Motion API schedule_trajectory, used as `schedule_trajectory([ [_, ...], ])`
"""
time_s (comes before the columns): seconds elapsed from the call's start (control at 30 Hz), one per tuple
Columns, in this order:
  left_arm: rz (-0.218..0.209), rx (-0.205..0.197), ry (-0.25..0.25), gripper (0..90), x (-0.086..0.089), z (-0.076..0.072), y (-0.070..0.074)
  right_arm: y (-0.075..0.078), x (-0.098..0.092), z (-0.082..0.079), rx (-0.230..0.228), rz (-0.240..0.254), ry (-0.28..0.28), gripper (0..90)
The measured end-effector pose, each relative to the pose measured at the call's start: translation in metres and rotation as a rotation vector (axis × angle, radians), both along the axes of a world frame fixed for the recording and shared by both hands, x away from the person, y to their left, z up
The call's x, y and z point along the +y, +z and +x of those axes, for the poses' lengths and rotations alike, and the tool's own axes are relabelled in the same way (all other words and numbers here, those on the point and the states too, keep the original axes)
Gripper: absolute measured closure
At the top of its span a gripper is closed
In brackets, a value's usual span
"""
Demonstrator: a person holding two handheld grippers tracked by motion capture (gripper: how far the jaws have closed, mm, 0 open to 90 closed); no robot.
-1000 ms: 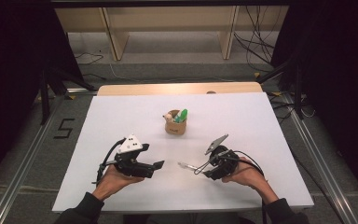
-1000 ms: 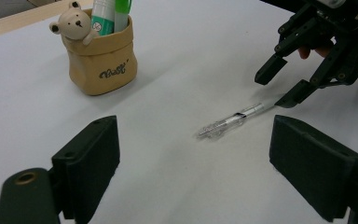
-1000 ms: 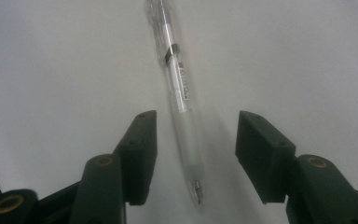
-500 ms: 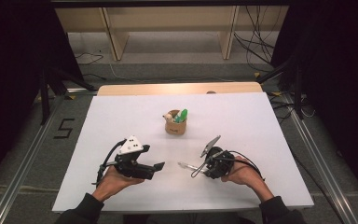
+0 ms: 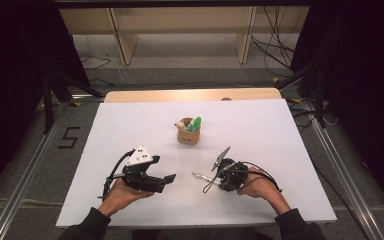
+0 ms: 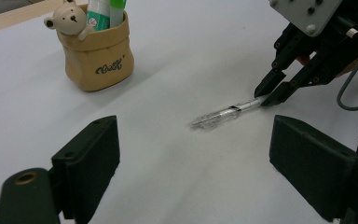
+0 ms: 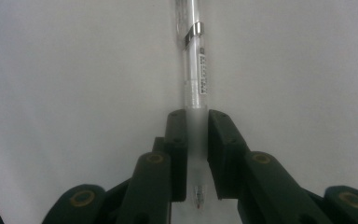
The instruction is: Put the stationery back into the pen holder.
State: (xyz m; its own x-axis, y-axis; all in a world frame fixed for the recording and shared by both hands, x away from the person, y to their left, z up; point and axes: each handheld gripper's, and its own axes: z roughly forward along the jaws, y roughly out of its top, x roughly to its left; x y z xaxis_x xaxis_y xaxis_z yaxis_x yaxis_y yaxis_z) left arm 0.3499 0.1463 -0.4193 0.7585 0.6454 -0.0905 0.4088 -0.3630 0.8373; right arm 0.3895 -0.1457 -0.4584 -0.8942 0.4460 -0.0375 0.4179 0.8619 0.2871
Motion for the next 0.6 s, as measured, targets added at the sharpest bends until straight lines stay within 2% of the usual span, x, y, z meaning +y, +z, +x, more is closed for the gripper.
schedule_trajectory([
  [0.23,0.007,0.007,0.003,15.7,0.001,0.002,-0.002,0.001,0.001,-0.003,-0.012,-0.003,0.014,80.3],
  [0.37,0.007,0.013,0.017,15.8,0.002,0.003,-0.004,0.004,0.0,-0.005,-0.034,0.006,0.033,80.5],
  [0.6,0.003,0.017,0.023,15.9,0.004,0.004,-0.004,0.016,-0.005,-0.008,-0.103,0.038,0.039,80.6],
])
